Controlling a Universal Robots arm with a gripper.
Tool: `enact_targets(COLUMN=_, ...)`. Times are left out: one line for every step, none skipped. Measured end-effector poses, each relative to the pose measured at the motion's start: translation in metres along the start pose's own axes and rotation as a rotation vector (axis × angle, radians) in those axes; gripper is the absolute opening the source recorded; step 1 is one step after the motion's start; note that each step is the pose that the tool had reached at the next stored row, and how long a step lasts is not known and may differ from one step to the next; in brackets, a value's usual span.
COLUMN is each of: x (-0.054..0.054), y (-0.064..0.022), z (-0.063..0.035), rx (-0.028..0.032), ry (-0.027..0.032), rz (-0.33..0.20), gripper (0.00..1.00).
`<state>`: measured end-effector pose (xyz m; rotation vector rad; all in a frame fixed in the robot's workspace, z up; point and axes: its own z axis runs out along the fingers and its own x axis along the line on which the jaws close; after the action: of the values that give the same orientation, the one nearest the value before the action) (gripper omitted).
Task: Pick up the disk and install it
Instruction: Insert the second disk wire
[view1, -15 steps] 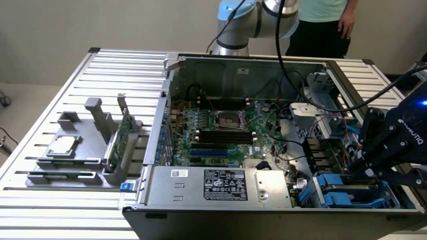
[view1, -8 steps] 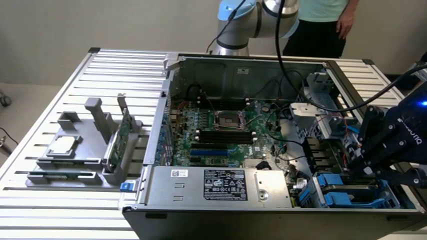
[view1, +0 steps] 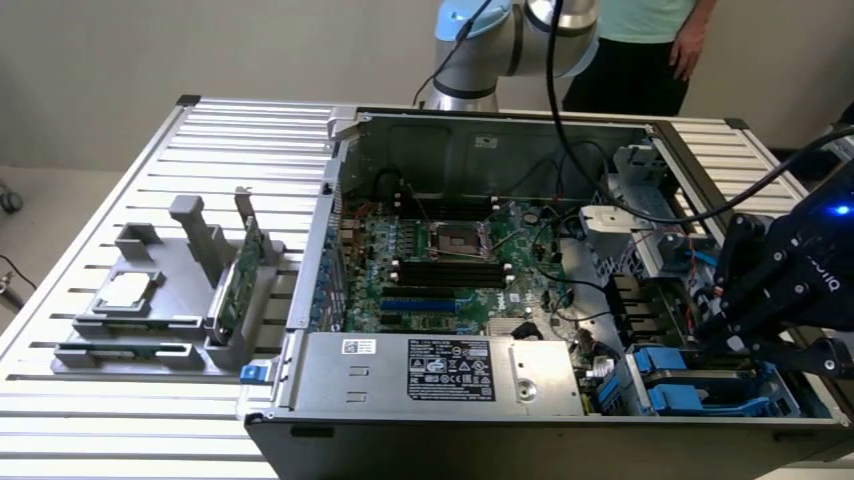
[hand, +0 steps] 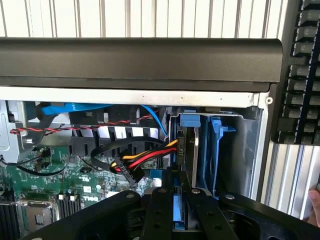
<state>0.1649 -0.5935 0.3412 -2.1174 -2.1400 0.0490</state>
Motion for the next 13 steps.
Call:
enact_targets(x=-0.0001, y=-0.0006, z=0.0001, rx=-0.0024, ry=0.0, rz=0.0, gripper=0.16)
enact_targets(x=-0.0001, y=-0.0007, z=0.0002, rx=-0.0042, ry=0.0, rz=-0.001, gripper=0.16)
enact_targets(x=-0.0001, y=-0.0006, z=0.0001, rx=-0.0053, ry=-0.0002, rz=-0.002, gripper=0.16)
enact_targets(x=-0.0001, y=-0.0007, z=0.0001, rx=-0.0056, ry=-0.0003, rz=-0.002, gripper=0.16)
enact_targets(x=-0.0001, y=-0.0007, z=0.0001, rx=-0.0059, ry=-0.0003, rz=-0.002, gripper=0.16)
enact_targets(x=-0.0001, y=-0.0008, z=0.0001, rx=-0.0062, ry=-0.0003, rz=-0.003, gripper=0.16)
enact_targets(x=-0.0001, y=-0.0008, z=0.0001, rx=-0.0064, ry=-0.0004, rz=-0.003, gripper=0.16)
enact_targets(x=-0.0001, y=-0.0008, z=0.0001, rx=-0.0064, ry=-0.0005, rz=-0.004, gripper=0.16)
enact_targets(x=-0.0002, y=-0.0008, z=0.0, rx=-0.0064, ry=-0.0006, rz=-0.005, gripper=0.16)
enact_targets(x=-0.0004, y=-0.0008, z=0.0, rx=-0.0064, ry=-0.0008, rz=-0.006, gripper=0.16)
enact_targets(x=-0.0005, y=-0.0008, z=0.0001, rx=-0.0063, ry=-0.0008, rz=-0.007, gripper=0.16)
enact_targets(x=-0.0006, y=-0.0008, z=0.0001, rx=-0.0062, ry=-0.0008, rz=-0.007, gripper=0.16)
enact_targets(x=-0.0007, y=-0.0008, z=0.0001, rx=-0.0062, ry=-0.0009, rz=-0.008, gripper=0.16)
